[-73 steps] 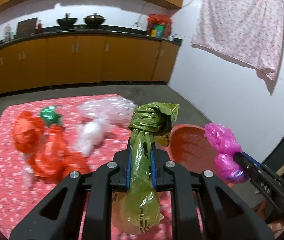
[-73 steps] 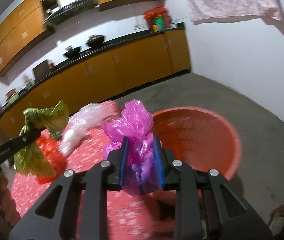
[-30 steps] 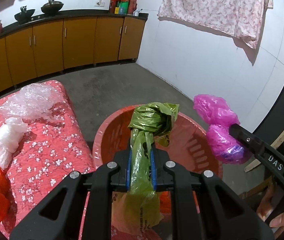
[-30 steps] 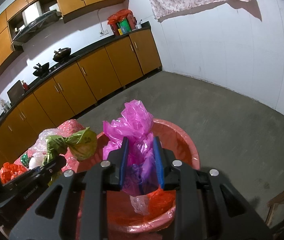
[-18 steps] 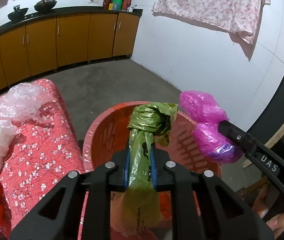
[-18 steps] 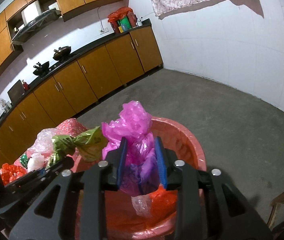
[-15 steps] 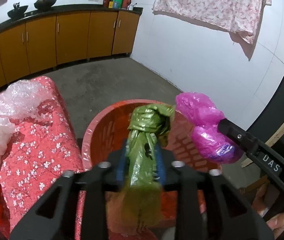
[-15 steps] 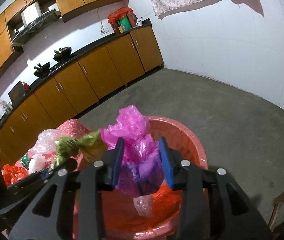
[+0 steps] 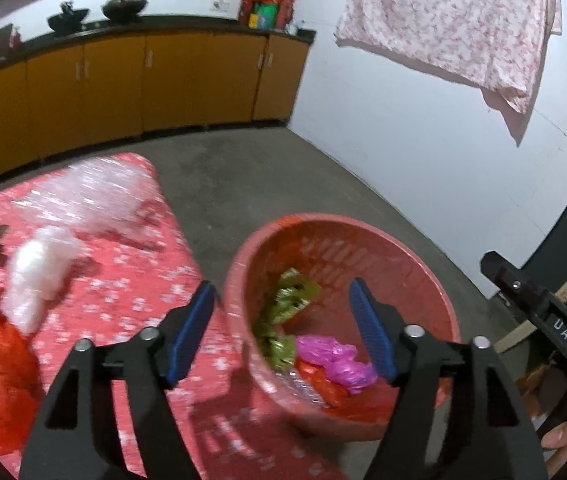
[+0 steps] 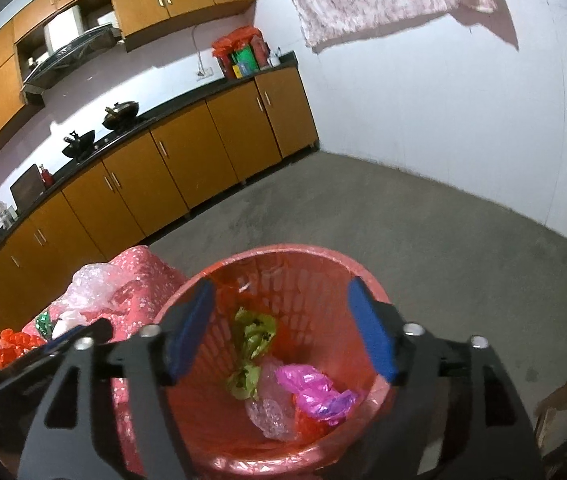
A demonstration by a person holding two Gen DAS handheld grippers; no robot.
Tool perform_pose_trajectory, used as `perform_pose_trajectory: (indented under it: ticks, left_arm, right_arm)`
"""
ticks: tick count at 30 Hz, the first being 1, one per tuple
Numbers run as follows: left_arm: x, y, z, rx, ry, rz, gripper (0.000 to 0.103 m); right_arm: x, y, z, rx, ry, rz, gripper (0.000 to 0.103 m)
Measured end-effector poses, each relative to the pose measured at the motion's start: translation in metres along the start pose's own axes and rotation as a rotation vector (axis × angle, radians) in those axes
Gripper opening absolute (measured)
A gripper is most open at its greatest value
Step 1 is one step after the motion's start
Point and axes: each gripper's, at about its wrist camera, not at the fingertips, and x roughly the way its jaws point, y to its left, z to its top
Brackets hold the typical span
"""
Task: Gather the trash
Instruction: 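Grasp the large orange bag with the left tool while the right tool grasps a red bag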
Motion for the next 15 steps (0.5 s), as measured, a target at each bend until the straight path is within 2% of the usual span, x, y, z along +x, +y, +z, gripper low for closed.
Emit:
perform_pose_trajectory:
  ticks: [3,5,10,15]
  left_arm:
    - [-0.02,0.016,-0.002,-0.005,-0.032,0.035,0.078]
    - [-0.034,0.029,-0.005,-0.009,-0.053,0.066,0.085]
    - [-0.075,0.068,-0.016,-0.039,-0.111,0.174,0.093]
    - [-0.113,0.115,-0.035,-0.083,-0.149,0.309,0.094]
  right_arm:
    - [-0.009,0.017,0.0,-0.044,-0.05,-0.002,0.092]
    - [-0.013,0.034,-0.002,-0.077,-0.071,0.015,0.098]
    - [-0.018,0.083,-0.011,-0.152,-0.065,0.094,0.099]
    - [-0.015,0.135,-0.025,-0.183,0.004,0.209,0.099]
